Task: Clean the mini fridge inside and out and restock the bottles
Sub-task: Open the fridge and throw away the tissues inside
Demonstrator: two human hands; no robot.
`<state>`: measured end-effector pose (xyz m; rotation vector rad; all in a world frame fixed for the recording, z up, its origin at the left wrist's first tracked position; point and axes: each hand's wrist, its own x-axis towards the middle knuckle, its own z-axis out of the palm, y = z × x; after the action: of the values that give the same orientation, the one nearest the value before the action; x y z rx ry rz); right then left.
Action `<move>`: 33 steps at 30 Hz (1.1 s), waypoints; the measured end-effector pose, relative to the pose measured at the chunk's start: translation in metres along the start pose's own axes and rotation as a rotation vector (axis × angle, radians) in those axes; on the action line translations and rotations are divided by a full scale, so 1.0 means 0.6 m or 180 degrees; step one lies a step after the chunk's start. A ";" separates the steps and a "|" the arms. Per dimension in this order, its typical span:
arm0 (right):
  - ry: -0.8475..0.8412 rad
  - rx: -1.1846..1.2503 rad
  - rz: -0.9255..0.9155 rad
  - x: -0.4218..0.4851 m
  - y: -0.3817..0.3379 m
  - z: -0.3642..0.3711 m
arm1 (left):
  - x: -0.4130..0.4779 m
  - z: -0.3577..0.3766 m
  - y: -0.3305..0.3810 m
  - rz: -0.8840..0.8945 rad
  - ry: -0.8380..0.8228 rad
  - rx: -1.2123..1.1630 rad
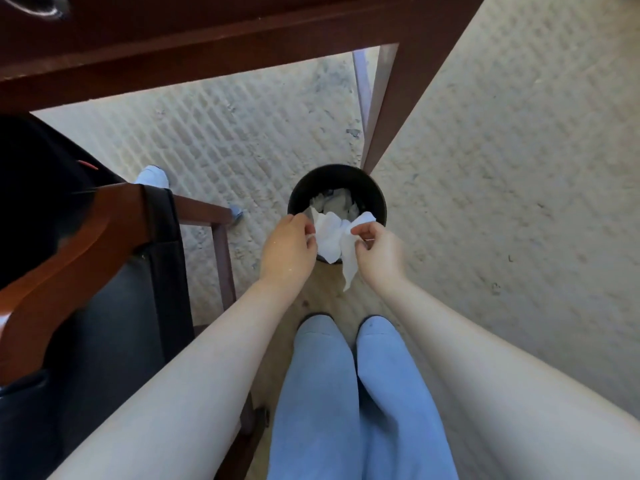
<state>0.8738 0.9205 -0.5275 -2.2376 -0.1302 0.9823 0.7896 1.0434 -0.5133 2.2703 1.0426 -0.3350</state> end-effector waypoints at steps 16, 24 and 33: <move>-0.0112 -0.0320 0.0147 -0.041 -0.011 -0.074 | -0.013 -0.044 0.043 0.0033 -0.0467 -0.0441; 0.0179 0.0054 -0.0049 -0.131 -0.147 -0.216 | -0.087 -0.204 0.167 0.0258 -0.0378 -0.0238; 0.0855 0.0227 -0.0844 -0.233 -0.386 -0.445 | -0.166 -0.451 0.381 0.1049 0.0379 -0.0092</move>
<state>0.9963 0.9032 -0.1682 -2.1941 -0.2596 0.5329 0.8900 1.0378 -0.1593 2.4086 0.7053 -0.0476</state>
